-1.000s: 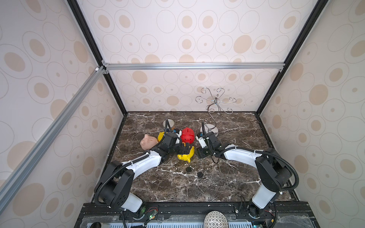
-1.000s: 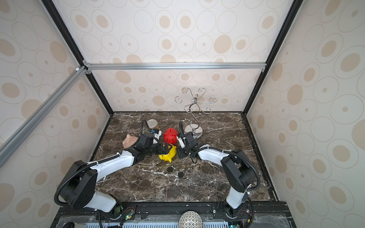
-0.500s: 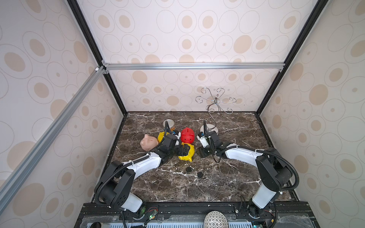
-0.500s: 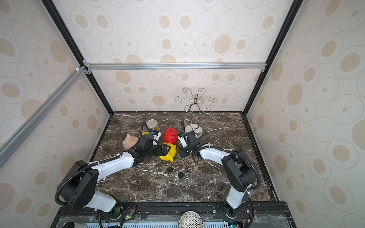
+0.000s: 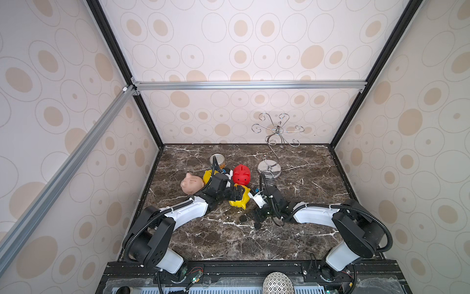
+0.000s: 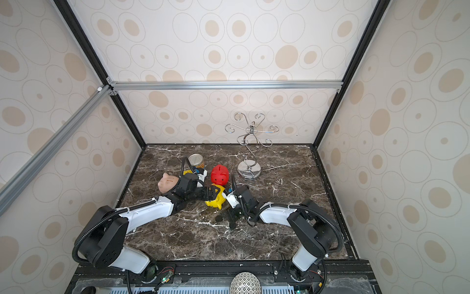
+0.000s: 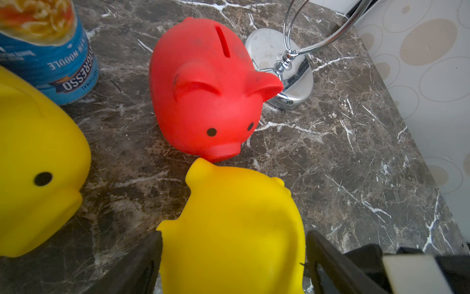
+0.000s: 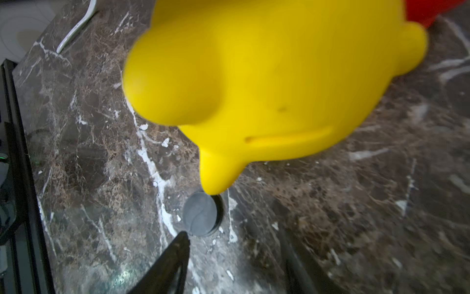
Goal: Open piggy banks
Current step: Adjust the piggy bank at the center of the board.
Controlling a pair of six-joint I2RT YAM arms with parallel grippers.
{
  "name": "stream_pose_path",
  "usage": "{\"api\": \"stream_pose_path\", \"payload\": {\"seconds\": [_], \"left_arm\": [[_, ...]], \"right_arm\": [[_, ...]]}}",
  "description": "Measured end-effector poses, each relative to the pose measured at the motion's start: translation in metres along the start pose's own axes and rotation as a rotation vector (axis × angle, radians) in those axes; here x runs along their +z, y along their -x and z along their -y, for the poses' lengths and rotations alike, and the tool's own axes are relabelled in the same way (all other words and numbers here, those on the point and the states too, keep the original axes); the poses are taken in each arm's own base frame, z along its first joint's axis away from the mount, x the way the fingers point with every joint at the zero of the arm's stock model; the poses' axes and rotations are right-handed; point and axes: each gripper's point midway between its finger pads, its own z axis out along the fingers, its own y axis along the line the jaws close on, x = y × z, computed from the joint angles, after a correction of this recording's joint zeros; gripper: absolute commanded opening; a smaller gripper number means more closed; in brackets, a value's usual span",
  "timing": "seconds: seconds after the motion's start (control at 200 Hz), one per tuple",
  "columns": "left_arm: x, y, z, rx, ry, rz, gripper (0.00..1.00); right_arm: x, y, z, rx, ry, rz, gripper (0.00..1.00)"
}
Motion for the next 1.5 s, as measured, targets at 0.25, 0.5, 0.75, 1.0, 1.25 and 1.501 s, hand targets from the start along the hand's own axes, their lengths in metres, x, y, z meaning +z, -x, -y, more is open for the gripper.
{"api": "stream_pose_path", "payload": {"seconds": [0.25, 0.5, 0.75, 1.0, 1.25, 1.501], "left_arm": [[0.001, 0.000, -0.002, -0.009, 0.002, 0.014, 0.88], [0.001, -0.001, -0.002, -0.009, 0.002, 0.017, 0.88], [0.001, -0.001, -0.002, -0.009, -0.001, 0.018, 0.88], [0.001, -0.001, -0.002, -0.010, -0.005, 0.025, 0.88], [0.001, -0.002, -0.001, -0.011, -0.019, 0.034, 0.88], [0.000, -0.004, -0.001, -0.013, -0.030, 0.046, 0.88]], "right_arm": [[0.018, 0.010, 0.017, 0.019, -0.122, 0.051, 0.52], [0.026, 0.026, 0.022, 0.004, -0.152, 0.100, 0.44], [0.025, 0.029, 0.023, -0.033, -0.165, 0.110, 0.21], [0.021, 0.020, 0.028, -0.053, -0.194, 0.076, 0.14], [0.011, 0.023, 0.024, -0.089, -0.188, 0.076, 0.22], [0.010, 0.032, 0.020, -0.122, -0.174, 0.086, 0.25]]}}
